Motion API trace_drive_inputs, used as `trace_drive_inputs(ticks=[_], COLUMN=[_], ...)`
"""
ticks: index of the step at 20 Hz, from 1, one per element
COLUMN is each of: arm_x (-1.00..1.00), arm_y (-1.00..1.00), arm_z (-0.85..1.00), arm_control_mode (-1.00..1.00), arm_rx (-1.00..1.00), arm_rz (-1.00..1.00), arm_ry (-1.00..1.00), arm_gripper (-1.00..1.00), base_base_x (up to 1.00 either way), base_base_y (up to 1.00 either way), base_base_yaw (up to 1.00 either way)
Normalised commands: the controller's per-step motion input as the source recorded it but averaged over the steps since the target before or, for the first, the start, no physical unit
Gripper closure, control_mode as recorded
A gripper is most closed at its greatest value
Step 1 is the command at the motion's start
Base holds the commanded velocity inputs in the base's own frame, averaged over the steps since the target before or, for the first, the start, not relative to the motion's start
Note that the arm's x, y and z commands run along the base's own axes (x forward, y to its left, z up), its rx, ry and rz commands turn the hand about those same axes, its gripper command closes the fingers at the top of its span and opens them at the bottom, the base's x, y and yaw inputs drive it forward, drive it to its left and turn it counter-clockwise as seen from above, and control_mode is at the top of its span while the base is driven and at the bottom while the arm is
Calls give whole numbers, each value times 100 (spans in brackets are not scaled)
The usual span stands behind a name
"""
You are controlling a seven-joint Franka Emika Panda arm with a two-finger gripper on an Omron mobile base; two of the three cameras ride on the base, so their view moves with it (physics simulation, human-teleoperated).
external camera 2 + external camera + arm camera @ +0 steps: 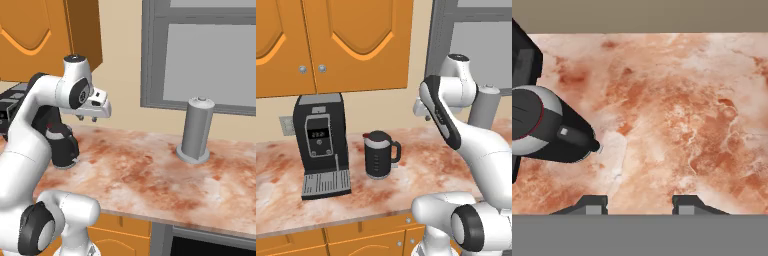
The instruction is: Navigate to the fridge.
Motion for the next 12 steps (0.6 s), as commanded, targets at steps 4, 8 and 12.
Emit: trace_drive_inputs(ticks=[4,8,12], arm_x=[-51,-97,-97], arm_y=[0,2,0], arm_z=[0,0,3], arm_control_mode=[-100,-100,-100], arm_rx=[0,0,0], arm_rz=[0,0,0], arm_ry=[0,0,-10], arm_gripper=[-100,-100,-100], base_base_x=[0,0,0], base_base_y=[0,0,0], base_base_yaw=[0,0,0])
